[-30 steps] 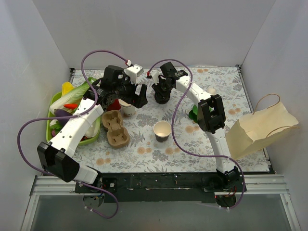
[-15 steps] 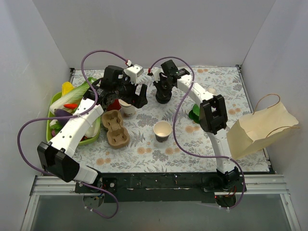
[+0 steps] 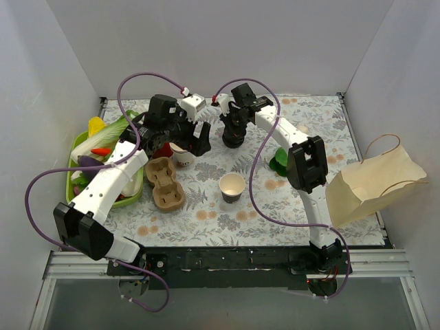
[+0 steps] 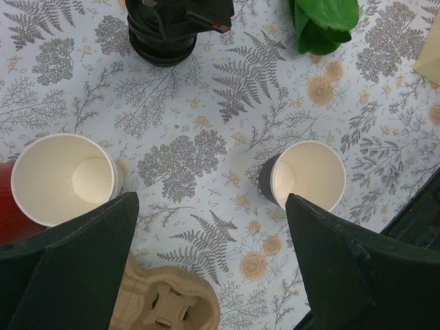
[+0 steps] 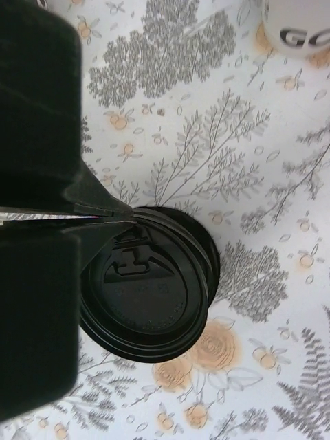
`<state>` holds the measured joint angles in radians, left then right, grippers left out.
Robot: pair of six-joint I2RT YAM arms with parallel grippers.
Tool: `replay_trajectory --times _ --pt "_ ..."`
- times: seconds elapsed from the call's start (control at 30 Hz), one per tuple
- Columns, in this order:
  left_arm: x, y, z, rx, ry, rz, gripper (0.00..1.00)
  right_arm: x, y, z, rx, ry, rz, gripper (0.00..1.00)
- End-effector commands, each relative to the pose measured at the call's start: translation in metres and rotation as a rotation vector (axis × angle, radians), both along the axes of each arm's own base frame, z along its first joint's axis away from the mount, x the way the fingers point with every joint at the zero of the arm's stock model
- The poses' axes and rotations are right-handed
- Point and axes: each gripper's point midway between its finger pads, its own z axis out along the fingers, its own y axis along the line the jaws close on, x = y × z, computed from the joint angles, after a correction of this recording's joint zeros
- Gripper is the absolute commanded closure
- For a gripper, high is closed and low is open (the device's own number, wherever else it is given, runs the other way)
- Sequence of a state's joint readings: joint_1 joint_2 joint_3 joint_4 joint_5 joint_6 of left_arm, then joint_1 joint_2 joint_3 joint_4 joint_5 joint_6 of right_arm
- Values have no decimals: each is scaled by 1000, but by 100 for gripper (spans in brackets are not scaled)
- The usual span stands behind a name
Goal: Pack the takeout coffee
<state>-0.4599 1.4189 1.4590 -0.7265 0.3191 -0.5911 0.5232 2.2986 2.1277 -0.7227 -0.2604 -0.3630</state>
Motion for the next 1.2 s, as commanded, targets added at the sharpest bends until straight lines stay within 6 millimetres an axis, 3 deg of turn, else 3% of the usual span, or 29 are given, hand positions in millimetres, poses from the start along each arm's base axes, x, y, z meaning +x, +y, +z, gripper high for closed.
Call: replay_trajectory --times 0.0,0.13,0.3,0.33,0.37,0.47,0.6,0.7,0.8,0.87,0.97,1.0,1.07,1.17 --pt "-9 3 3 4 -14 -38 11 17 -16 2 -72 -75 -64 99" --pt "-10 7 5 23 -34 -44 12 32 -25 19 -147 -191 -113 99" --pt "-15 11 6 36 -46 -48 12 9 -17 33 -77 -144 -47 99" --pt "-16 12 6 38 -48 -47 12 8 -17 47 -84 -193 -58 99" --pt "-18 13 4 42 -44 -47 12 6 -26 37 -145 -212 -75 99" --pt "-23 16 3 45 -42 -48 12 5 -29 41 -189 -252 -58 99" --pt "-25 17 4 38 -48 -47 12 10 -48 30 -271 -289 -106 98" --pt "-26 17 7 36 -55 -46 12 9 -40 34 -235 -268 -62 90" --pt "-27 17 9 34 -60 -47 12 8 -38 43 -211 -251 -96 99" --pt "-27 18 10 34 -64 -45 12 -1 -37 49 -170 -214 -136 99" --pt "-28 19 10 36 -65 -45 12 -31 -21 52 -43 -99 -59 37" --pt "-29 18 10 36 -66 -48 12 -40 -19 50 -24 -64 -38 30" --pt "-27 19 11 37 -68 -46 12 -58 -9 52 35 3 30 29" --pt "-28 18 12 41 -65 -47 12 -63 -13 66 35 -50 86 25"
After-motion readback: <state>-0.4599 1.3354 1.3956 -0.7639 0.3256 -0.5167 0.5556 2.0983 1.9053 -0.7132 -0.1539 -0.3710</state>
